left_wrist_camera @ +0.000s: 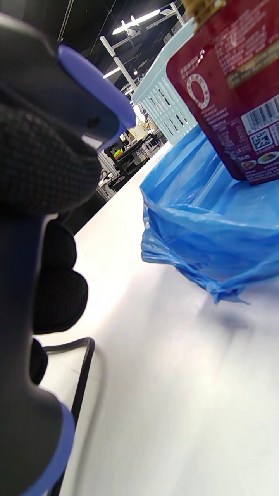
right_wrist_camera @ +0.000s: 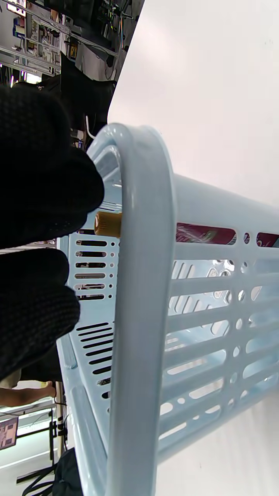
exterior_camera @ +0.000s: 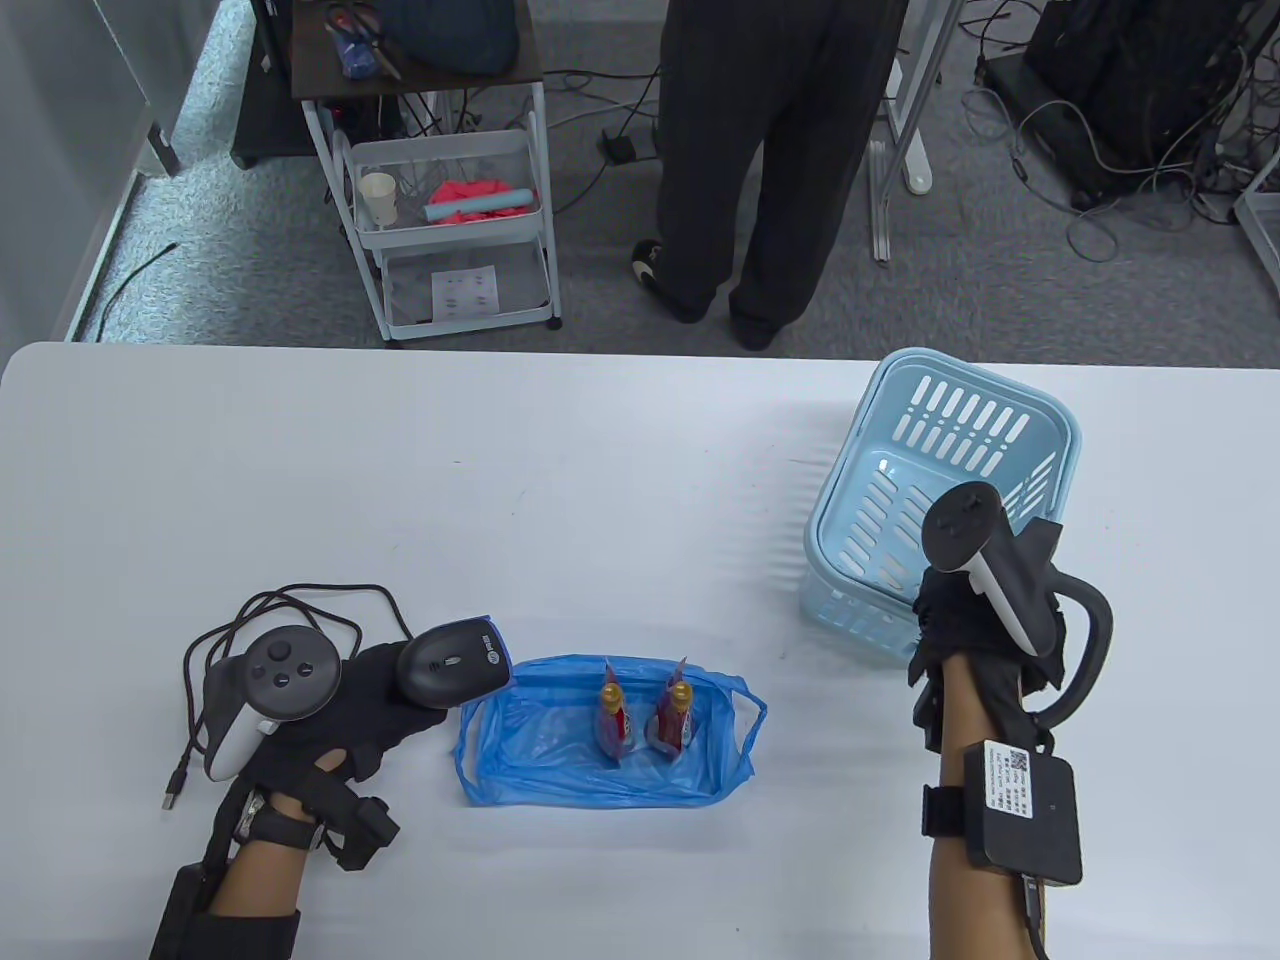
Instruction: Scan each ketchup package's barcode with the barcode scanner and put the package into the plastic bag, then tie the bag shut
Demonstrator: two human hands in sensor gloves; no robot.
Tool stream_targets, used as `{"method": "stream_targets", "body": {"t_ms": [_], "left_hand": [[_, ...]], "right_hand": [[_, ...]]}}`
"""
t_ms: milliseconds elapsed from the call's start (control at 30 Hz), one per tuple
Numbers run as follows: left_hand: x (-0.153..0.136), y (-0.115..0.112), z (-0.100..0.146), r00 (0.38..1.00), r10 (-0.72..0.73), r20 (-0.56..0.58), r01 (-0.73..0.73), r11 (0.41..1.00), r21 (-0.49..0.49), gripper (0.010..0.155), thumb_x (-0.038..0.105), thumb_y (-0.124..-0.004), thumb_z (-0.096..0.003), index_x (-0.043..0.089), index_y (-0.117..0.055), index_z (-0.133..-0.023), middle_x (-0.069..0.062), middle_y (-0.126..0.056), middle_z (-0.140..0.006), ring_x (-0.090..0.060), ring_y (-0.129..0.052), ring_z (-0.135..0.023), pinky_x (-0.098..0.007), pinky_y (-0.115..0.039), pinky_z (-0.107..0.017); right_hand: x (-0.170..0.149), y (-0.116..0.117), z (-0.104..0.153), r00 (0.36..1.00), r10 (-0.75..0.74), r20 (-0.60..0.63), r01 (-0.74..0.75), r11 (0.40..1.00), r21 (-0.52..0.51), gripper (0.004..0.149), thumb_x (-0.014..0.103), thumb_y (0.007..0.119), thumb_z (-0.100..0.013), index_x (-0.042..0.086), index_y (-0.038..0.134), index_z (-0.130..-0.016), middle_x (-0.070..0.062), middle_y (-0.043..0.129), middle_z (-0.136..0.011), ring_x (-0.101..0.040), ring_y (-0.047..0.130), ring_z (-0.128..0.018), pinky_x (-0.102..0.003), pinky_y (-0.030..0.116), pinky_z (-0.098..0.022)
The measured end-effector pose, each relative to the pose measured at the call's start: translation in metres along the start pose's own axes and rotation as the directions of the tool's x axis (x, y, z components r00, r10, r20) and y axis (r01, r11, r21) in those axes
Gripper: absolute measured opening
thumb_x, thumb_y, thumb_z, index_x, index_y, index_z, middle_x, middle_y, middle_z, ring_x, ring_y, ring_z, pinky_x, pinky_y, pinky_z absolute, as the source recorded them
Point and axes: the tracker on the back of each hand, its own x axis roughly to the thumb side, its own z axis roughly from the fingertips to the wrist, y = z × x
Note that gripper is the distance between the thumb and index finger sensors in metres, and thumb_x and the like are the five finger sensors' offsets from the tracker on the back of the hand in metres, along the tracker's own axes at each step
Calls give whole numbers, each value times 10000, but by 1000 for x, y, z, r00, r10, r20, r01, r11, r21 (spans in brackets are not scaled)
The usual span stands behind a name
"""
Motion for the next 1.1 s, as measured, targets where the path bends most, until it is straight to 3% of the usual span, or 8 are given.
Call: {"method": "stream_targets", "body": {"t_ms": [533,1100], "left_hand": [[-2,0,-1,1000,-9,-18,8,1000,-3,515,438,-902,-426,289,-814,-911,25,-845,-897,-297,-945,-740,-530,-740,-643],[-4,0,-2,1000,-13,-29,12,1000,-6,514,438,-901,-427,288,-814,-911,26,-843,-899,-296,-944,-742,-530,-740,-644]], "right_hand": [[6,13,-19,996,85,-41,-84,996,42,534,262,788,-530,114,666,-1028,-238,706,-1012,-396,829,-710,-477,754,-492],[15,23,-28,998,63,-31,-60,994,91,458,215,797,-525,159,727,-974,-162,834,-908,-357,880,-642,-452,778,-440]]}}
